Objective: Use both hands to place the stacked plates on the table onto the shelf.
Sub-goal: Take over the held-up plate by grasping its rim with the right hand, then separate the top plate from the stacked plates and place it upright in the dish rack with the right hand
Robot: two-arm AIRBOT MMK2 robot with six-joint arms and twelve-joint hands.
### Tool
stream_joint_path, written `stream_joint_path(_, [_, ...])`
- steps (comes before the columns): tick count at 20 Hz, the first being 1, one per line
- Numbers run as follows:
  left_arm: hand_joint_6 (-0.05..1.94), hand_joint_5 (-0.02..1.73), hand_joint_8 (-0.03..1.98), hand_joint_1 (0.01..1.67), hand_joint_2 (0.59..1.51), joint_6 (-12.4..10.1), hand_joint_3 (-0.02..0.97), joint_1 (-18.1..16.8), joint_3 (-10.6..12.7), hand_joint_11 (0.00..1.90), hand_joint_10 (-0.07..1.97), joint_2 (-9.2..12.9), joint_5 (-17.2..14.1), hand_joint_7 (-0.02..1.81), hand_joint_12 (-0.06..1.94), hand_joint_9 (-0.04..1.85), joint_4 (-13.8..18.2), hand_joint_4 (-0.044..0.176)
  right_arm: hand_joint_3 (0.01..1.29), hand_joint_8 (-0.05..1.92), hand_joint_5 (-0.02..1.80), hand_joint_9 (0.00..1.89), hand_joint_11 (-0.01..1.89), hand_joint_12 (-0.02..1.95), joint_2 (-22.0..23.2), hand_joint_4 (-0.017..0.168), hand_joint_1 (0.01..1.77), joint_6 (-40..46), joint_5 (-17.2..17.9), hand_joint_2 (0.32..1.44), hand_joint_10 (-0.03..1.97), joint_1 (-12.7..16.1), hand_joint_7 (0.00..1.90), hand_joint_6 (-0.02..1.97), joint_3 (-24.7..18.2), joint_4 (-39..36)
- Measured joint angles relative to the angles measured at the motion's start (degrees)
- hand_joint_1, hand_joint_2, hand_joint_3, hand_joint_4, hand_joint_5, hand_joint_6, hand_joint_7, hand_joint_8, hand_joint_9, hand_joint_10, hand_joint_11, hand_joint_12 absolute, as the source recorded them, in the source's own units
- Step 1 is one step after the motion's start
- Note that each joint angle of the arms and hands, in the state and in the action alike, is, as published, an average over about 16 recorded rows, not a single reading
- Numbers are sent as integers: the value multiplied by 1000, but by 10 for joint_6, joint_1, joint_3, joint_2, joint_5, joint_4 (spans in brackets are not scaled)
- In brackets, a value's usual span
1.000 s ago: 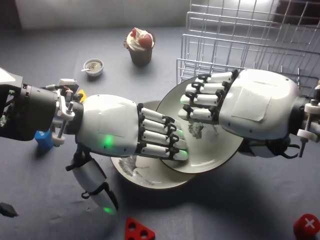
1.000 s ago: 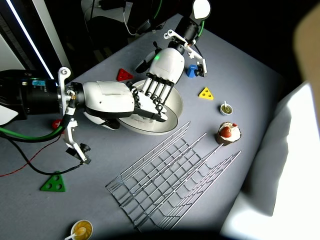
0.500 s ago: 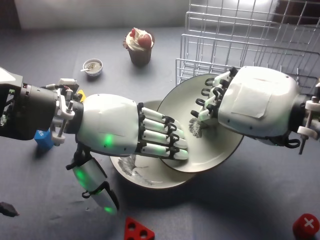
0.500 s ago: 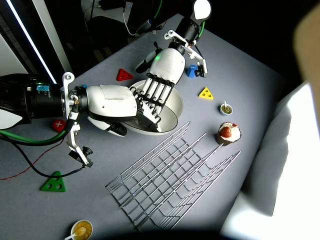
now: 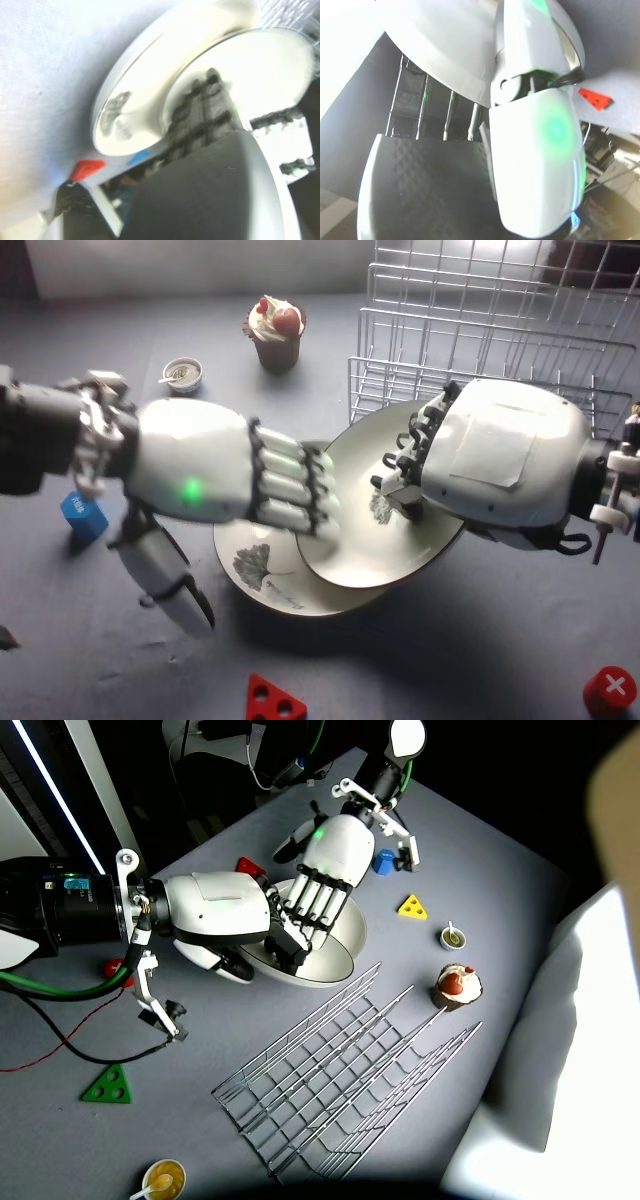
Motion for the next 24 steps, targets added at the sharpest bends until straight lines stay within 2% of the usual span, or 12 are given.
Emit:
stream_joint_path(9, [17, 114, 17, 104, 897, -6, 0, -33, 0, 121, 8, 80, -31, 120, 21, 114, -38, 2, 15, 459, 926, 1071, 974, 1093, 23, -10, 1467, 14, -14, 899, 553, 6, 1054, 791, -50, 16])
stream_joint_path(13, [18, 112, 17, 102, 898, -13, 0, -35, 0, 122, 8, 114, -46, 117, 20, 114, -46, 1, 15, 418, 947, 1116, 1030, 1011, 40, -5, 1464, 34, -28, 900, 555, 19, 1104, 795, -74, 21])
stream_joint_path(17, [18, 111, 17, 102, 898, -22, 0, -28, 0, 122, 8, 145, -54, 119, 20, 116, -61, 1, 15, 342, 976, 1172, 1068, 990, 61, -4, 1459, 80, -47, 902, 531, 44, 1173, 797, -95, 11])
stream_joint_path(19, [18, 108, 16, 102, 899, -24, 0, -25, 0, 123, 8, 157, -58, 119, 20, 117, -73, 1, 15, 341, 988, 1181, 1091, 897, 73, -2, 1453, 115, -58, 903, 559, 63, 1192, 805, -104, -2])
stream_joint_path(22, [18, 104, 16, 102, 900, -20, -1, -17, 0, 126, 8, 170, -61, 116, 20, 119, -90, 1, 15, 341, 998, 1188, 1110, 794, 90, -1, 1444, 181, -75, 906, 583, 94, 1212, 830, -114, -30])
stream_joint_path(24, [18, 101, 16, 102, 900, -13, -1, -11, 0, 127, 8, 177, -60, 116, 20, 122, -99, 1, 15, 333, 998, 1191, 1113, 806, 100, -1, 1442, 230, -84, 909, 591, 113, 1219, 847, -119, -54])
